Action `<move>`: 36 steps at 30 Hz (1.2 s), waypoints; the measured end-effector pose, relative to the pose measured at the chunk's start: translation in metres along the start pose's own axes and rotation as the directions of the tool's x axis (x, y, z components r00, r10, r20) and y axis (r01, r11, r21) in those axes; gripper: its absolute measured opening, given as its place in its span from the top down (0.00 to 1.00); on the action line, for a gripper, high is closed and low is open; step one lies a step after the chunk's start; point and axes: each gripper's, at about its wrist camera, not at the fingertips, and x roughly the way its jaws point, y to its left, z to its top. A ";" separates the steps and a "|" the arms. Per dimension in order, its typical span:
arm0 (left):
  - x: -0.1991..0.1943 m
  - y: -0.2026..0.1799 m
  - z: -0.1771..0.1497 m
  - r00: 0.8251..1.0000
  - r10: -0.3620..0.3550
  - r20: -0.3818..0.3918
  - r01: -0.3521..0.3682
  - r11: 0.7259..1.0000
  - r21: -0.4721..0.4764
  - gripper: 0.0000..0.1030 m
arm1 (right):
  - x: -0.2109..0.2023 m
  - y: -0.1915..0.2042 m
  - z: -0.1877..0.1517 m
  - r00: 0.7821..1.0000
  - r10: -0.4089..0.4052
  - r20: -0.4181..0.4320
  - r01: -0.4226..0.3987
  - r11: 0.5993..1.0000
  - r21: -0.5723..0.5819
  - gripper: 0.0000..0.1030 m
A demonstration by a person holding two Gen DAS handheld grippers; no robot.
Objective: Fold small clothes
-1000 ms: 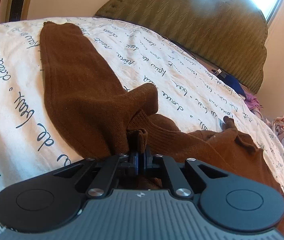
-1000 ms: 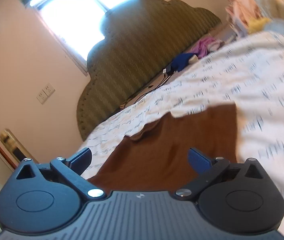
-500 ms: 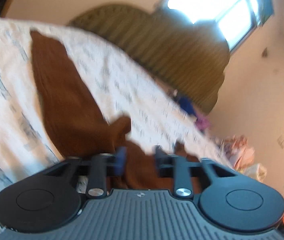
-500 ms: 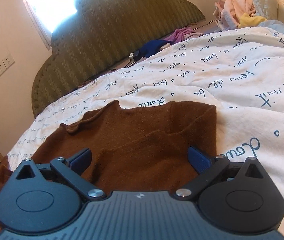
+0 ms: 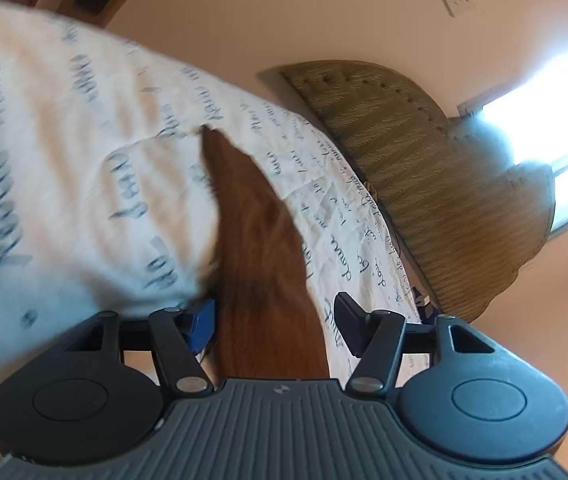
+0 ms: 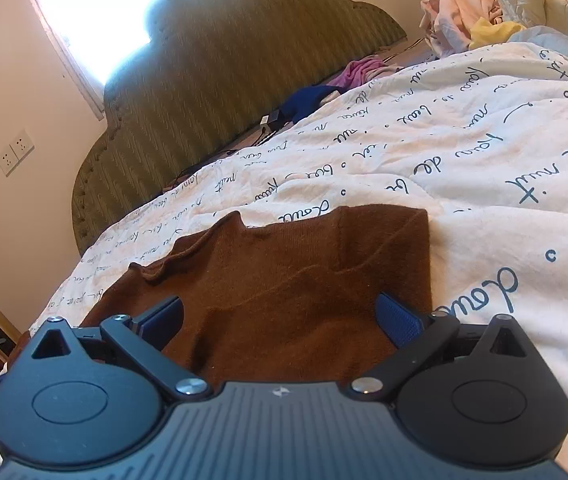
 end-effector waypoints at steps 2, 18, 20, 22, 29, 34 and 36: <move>0.009 -0.013 0.002 0.998 0.053 0.025 -0.055 0.995 0.081 0.49 | 0.000 0.000 0.000 1.000 0.000 0.000 0.000 1.000 0.001 0.00; -0.054 -0.192 -0.178 0.989 -0.149 -0.005 0.112 0.719 0.686 0.98 | -0.005 -0.015 0.000 0.997 0.066 0.039 -0.070 0.992 0.107 0.00; -0.048 -0.211 -0.260 0.973 -0.132 -0.189 0.231 0.560 0.795 0.98 | -0.006 -0.019 0.000 0.995 0.083 0.047 -0.089 0.988 0.129 0.00; -0.044 -0.213 -0.333 0.945 -0.082 -0.317 0.321 0.423 0.847 0.97 | -0.006 -0.020 0.000 0.995 0.088 0.047 -0.094 0.987 0.132 0.00; -0.072 -0.194 -0.383 0.925 -0.120 -0.361 0.380 0.273 0.884 0.03 | -0.008 -0.021 0.000 0.994 0.099 0.047 -0.104 0.985 0.135 0.00; -0.107 -0.171 -0.336 0.946 -0.174 -0.273 0.323 0.467 0.823 0.00 | -0.007 -0.020 0.000 0.995 0.085 0.047 -0.090 0.988 0.126 0.00; -0.113 -0.154 -0.312 0.963 -0.164 -0.214 0.269 0.616 0.740 0.01 | -0.006 -0.012 0.002 0.999 0.049 0.018 -0.050 0.995 0.082 0.00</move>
